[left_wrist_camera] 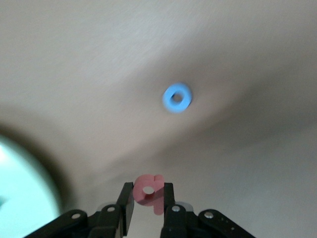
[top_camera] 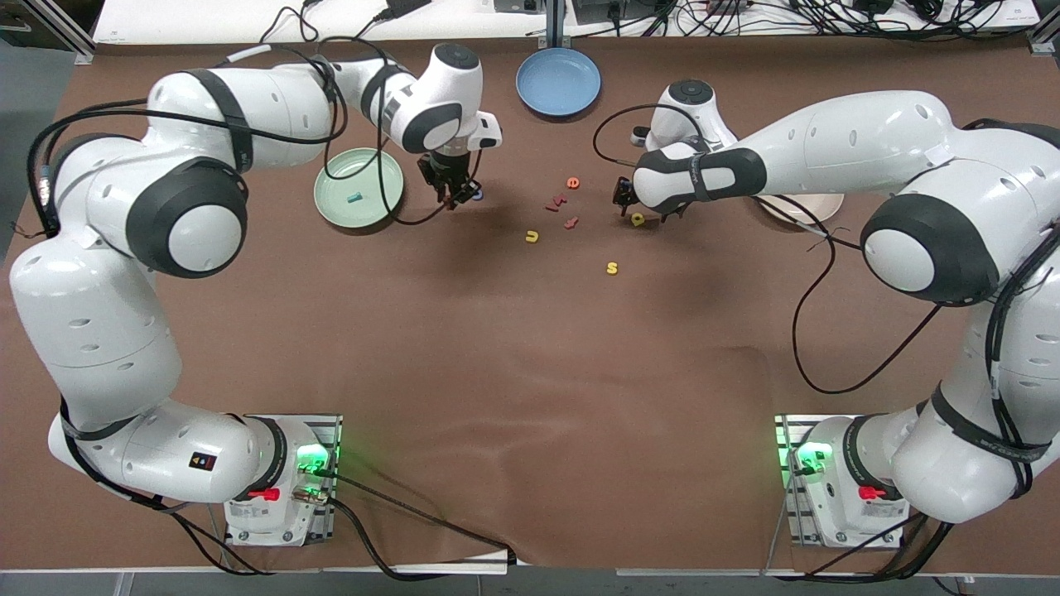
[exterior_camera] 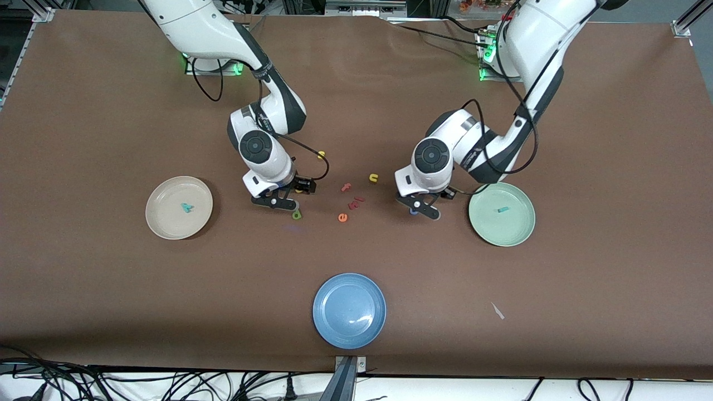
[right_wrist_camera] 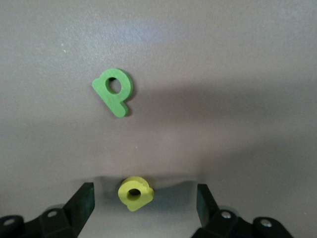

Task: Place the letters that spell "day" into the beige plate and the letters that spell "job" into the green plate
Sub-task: 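Grasp the pink q and yellow a with the left and right grippers, then drop the q on the green plate while the right gripper carries the a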

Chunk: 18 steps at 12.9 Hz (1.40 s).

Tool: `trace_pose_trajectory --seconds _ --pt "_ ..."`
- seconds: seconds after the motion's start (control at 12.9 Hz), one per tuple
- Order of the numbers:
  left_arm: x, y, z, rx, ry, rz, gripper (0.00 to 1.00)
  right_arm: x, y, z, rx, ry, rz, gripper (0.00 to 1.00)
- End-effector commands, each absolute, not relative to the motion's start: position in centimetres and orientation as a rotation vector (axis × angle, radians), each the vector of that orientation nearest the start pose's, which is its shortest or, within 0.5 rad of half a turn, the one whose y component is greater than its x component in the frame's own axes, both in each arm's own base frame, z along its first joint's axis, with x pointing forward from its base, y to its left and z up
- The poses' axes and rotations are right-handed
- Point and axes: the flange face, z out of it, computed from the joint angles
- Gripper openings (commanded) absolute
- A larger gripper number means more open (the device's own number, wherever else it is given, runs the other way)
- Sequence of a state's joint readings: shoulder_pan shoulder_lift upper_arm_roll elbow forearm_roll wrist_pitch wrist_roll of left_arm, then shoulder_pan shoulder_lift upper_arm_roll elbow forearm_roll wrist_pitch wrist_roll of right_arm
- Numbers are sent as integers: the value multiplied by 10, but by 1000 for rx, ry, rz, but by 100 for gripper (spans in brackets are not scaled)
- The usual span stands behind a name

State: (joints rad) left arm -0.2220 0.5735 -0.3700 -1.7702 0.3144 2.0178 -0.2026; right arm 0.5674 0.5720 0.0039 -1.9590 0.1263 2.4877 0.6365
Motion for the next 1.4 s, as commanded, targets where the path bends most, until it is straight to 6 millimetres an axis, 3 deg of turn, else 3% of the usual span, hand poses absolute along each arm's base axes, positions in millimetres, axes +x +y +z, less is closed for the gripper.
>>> trace_pose_trajectory --seconds 0.0,0.31,0.39,0.54,1.01,1.09,1.17,1.32 --pt "547 -286 260 -2773 898 384 0 508 336 175 -3088 297 107 81" --pt "568 -224 263 -2730 1046 483 0 506 334 172 -3092 298 115 63" --pt "571 -213 261 -2728 1054 495 0 506 335 173 -3090 299 113 56" --pt "581 -183 258 -2685 1055 494 0 508 334 173 -3085 310 109 50" --pt "583 -169 238 -2656 1056 524 0 508 336 168 -3072 360 91 35" --pt "582 -170 234 -2658 1058 529 26 509 336 168 -3069 360 83 31" --pt "583 -170 235 -2658 1057 525 99 509 336 167 -3069 361 82 27" --pt "582 -179 243 -2659 1065 513 100 513 338 173 -3061 374 73 15"
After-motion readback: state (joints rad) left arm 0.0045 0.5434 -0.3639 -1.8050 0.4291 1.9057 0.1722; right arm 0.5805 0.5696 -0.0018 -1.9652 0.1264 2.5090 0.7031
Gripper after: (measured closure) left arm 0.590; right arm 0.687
